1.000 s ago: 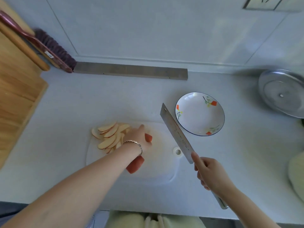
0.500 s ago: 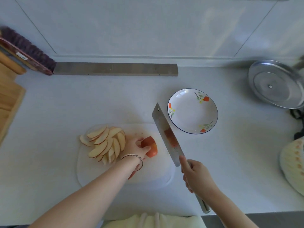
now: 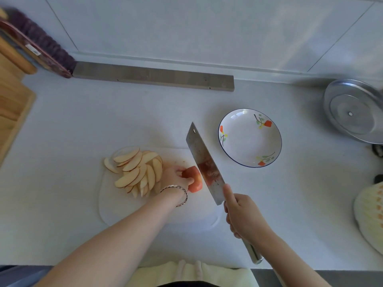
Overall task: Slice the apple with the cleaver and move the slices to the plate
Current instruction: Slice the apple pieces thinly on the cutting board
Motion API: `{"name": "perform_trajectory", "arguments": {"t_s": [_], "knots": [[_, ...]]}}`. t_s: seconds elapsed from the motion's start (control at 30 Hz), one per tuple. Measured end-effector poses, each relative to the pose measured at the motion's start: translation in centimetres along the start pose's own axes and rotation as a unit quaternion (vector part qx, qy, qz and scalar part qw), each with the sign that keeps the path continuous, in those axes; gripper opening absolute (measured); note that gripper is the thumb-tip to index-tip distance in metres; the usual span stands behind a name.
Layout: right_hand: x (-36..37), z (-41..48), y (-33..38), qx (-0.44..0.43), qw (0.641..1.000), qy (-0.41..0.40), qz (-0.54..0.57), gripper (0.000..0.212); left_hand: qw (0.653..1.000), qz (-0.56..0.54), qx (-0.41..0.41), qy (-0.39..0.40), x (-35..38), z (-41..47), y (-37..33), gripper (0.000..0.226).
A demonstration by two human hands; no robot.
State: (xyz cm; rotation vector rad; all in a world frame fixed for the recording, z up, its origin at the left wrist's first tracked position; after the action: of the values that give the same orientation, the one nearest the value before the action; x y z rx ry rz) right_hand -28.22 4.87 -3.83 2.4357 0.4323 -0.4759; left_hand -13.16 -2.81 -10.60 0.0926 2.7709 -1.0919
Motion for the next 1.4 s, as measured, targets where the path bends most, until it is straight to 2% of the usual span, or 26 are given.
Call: {"name": "perform_trajectory", "arguments": {"t_s": [0.23,0.4,0.63,0.83,0.9,1.0,1.27,1.4], "knots": [[0.5,0.3,-0.2,-0.014,0.998,0.001,-0.053,0.055,1.000,0.018,-0.005,-0.005,-0.1,0.6,0.2,0.042],[0.4,0.3,-1.0,0.035,0.998,0.026,-0.040,0.054,1.000,0.028,-0.001,-0.009,0.1,1.1,0.3,0.042],[3.2,2.1,-0.9,-0.034,0.997,-0.030,-0.068,0.055,1.000,0.021,0.009,-0.013,0.2,1.4,1.0,0.044],[2.1,2.0,-0.8,-0.011,0.999,-0.002,0.045,0.053,1.000,0.000,0.006,-0.017,0.1,1.5,1.2,0.039],[1.5,1.7,-0.7,-0.022,0.999,-0.004,0.032,0.054,1.000,0.001,0.008,-0.021,0.0,1.4,1.1,0.033],[1.1,1.5,-0.3,-0.038,0.999,-0.011,0.008,0.055,1.000,-0.001,0.013,-0.026,-0.2,1.3,1.2,0.037],[1.7,1.5,0.2,-0.064,0.996,0.007,-0.057,0.043,0.999,-0.001,0.022,-0.028,-0.3,1.1,0.9,0.036],[1.6,1.6,0.3,-0.058,0.997,-0.008,-0.051,0.054,0.999,0.004,0.023,-0.028,-0.4,1.1,1.0,0.036]]}}
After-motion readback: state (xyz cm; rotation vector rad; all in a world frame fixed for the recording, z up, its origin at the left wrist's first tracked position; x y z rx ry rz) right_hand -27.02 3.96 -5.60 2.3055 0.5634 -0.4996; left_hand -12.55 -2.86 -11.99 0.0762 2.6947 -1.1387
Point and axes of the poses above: each hand's wrist, its own z-axis towards the middle knuckle, its own x-axis out of the palm, y = z × x, the point moved 4 cm from there along z, towards the middle knuckle, and after that the axes turned 4 degrees about x, right-handed, at the moved point
